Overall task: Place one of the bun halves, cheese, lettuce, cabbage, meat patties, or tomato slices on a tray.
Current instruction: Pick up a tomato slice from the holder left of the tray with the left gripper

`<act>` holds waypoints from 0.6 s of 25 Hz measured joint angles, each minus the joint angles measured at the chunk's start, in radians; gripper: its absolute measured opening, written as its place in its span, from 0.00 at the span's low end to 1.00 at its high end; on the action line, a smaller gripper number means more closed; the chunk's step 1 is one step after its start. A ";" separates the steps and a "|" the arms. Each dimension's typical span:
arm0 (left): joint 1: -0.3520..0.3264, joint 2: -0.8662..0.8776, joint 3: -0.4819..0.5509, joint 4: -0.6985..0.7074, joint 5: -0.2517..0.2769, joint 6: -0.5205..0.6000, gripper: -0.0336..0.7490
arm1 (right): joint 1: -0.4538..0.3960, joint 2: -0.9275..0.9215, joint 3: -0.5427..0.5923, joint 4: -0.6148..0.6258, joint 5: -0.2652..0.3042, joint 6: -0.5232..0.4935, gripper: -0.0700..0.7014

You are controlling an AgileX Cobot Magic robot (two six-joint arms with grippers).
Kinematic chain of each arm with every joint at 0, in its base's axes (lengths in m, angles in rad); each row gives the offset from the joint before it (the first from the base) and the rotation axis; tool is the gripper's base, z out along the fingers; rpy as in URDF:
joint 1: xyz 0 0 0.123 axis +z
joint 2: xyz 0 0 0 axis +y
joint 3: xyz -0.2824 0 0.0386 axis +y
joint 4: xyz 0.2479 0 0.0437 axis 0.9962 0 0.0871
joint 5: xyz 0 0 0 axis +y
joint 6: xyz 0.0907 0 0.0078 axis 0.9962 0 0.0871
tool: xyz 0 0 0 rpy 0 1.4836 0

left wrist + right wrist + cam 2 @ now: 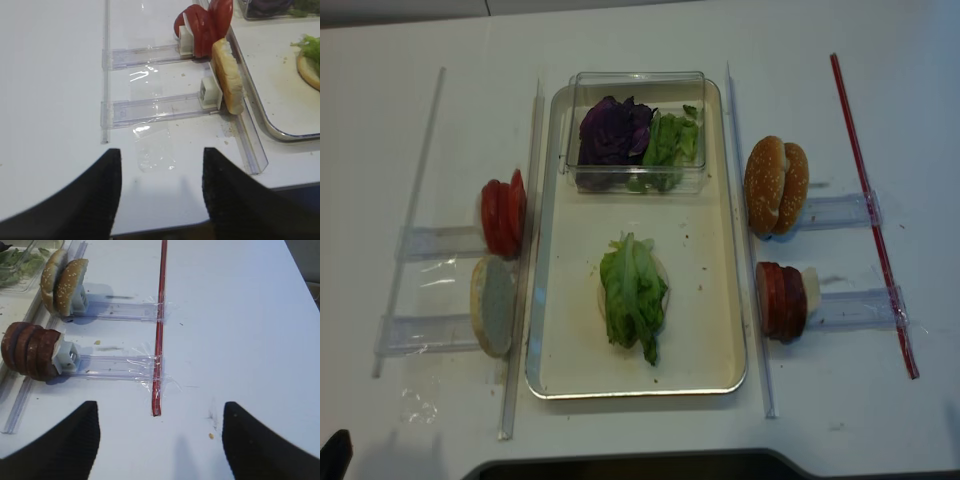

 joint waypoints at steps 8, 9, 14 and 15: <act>0.000 0.000 0.000 0.000 0.000 0.000 0.49 | 0.000 0.000 0.000 0.000 0.000 0.000 0.77; 0.000 0.000 0.000 0.000 0.000 0.000 0.49 | 0.000 0.000 0.000 0.000 0.000 0.000 0.77; 0.000 0.000 0.000 0.000 0.000 0.000 0.49 | 0.000 0.000 0.000 0.000 0.000 0.000 0.77; 0.000 0.000 0.000 0.000 0.000 0.000 0.49 | 0.000 0.000 0.000 0.000 0.000 0.000 0.77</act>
